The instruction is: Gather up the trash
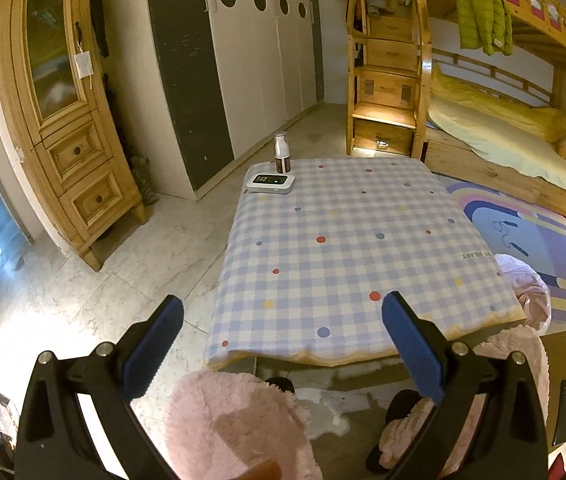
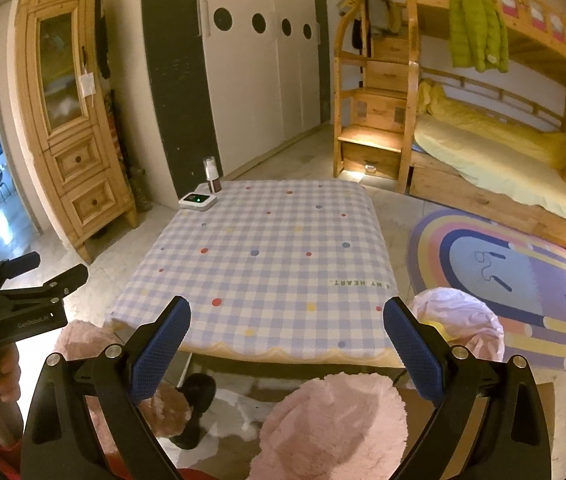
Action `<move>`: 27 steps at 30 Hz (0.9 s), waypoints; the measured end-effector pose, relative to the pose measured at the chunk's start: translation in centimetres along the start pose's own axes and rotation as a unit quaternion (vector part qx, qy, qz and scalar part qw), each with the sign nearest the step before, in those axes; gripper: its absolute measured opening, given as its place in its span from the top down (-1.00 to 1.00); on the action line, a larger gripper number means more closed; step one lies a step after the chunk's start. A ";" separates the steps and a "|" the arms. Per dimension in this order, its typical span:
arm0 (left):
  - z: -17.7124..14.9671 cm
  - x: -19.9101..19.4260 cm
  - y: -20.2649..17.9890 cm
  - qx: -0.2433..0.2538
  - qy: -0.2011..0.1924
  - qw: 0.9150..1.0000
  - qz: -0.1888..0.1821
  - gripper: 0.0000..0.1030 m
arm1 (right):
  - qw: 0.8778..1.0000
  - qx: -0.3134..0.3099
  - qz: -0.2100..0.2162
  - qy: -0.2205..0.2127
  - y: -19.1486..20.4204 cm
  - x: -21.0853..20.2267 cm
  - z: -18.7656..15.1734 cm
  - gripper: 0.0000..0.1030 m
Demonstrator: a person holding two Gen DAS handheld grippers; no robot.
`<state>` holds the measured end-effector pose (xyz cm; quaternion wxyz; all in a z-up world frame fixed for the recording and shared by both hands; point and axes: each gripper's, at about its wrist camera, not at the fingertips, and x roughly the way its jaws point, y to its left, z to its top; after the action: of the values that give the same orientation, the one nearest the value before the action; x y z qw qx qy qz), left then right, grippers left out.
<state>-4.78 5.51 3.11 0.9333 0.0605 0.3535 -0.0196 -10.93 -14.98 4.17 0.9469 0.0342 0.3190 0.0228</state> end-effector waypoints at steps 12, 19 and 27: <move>0.2 0.6 -0.6 0.006 0.007 1.000 -0.003 -0.87 | 1.000 0.004 -0.002 0.005 -0.4 0.3 0.0 -0.86; 0.3 0.7 -0.6 0.006 0.007 1.000 -0.003 -0.87 | 1.000 0.005 -0.002 0.004 -0.5 0.3 0.0 -0.86; 0.3 0.6 -0.7 0.005 0.007 1.000 -0.003 -0.87 | 1.000 0.007 -0.003 0.000 -0.5 0.6 -0.1 -0.86</move>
<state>-4.16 4.83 2.83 0.9305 0.0645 0.3597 -0.0234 -10.51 -15.46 3.72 0.9467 0.0401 0.3190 0.0179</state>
